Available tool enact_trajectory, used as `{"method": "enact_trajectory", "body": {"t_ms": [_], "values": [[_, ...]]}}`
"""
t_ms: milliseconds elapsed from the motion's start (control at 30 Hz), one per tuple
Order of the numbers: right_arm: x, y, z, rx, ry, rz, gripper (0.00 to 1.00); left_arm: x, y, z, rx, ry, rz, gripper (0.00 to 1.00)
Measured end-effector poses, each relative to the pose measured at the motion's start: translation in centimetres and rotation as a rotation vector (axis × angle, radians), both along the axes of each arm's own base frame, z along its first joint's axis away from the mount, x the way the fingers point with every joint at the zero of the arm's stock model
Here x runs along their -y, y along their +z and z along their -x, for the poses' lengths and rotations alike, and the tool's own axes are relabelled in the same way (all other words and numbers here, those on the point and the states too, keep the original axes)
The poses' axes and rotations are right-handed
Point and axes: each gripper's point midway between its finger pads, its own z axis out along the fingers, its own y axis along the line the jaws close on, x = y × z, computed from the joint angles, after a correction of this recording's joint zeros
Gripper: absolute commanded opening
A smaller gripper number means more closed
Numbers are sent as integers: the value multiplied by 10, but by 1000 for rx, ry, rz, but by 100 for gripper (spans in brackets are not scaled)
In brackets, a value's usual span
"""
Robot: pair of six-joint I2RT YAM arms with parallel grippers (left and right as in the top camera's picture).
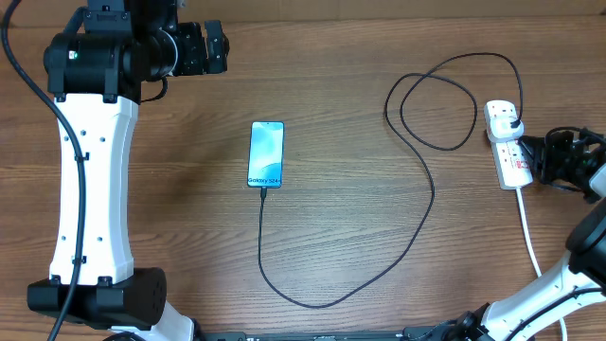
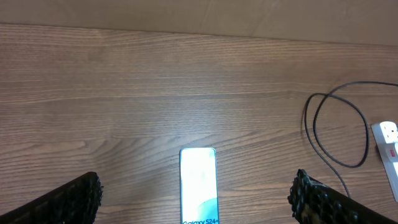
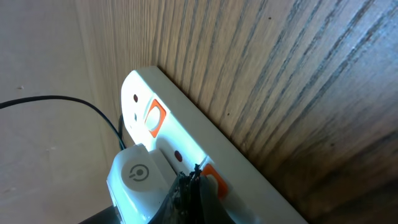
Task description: Plug charger to phone and switch on socket
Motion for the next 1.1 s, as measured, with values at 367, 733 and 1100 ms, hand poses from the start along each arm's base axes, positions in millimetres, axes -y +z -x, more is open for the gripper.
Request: {"method": "enact_trajectory", "body": {"t_ms": [367,733,1100], "values": [[-5,0,0,-39,2,29,4,0,0,0,0,0,0,99],[5,3,10,-76,-30,-1,4,0,0,0,0,0,0,100],[33,120,37,100,-41,120,4,0,0,0,1,0,0,100]]}}
